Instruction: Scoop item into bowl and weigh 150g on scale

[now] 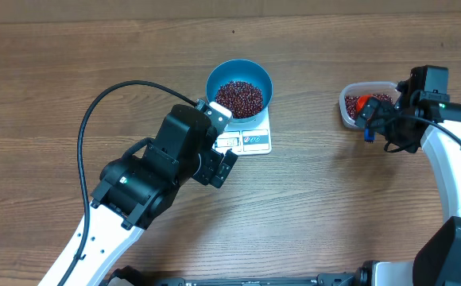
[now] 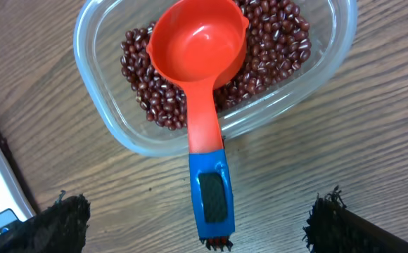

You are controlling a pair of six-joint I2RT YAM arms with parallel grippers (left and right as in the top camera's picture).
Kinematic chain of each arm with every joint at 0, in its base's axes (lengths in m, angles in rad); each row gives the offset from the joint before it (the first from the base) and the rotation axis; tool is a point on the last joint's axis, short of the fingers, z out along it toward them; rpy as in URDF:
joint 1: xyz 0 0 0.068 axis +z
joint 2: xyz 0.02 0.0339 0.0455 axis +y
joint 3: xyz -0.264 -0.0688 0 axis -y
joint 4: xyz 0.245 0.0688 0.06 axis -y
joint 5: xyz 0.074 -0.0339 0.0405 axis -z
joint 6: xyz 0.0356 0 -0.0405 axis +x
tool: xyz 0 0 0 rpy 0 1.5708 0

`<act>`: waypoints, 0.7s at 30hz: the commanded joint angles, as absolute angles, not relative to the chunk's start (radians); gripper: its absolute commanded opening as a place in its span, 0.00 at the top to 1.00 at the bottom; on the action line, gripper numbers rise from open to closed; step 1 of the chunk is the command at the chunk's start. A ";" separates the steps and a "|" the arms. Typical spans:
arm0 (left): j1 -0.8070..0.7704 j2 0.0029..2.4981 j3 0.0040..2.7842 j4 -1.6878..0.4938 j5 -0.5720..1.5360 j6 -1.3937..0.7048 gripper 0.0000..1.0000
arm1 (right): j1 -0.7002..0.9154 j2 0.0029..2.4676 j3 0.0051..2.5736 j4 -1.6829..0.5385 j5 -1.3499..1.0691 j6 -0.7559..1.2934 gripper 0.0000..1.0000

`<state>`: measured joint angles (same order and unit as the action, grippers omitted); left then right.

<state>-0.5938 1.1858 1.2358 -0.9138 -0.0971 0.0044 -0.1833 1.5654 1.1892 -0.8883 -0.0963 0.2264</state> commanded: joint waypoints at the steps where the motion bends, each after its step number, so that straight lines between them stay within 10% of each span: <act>1: -0.590 1.190 1.233 -0.912 -0.084 0.020 0.01 | -0.181 1.560 1.238 -0.923 -0.088 0.154 0.00; 21: -0.590 1.190 1.233 -0.912 -0.084 0.020 0.00 | -0.181 1.562 1.617 -1.243 0.055 0.025 0.00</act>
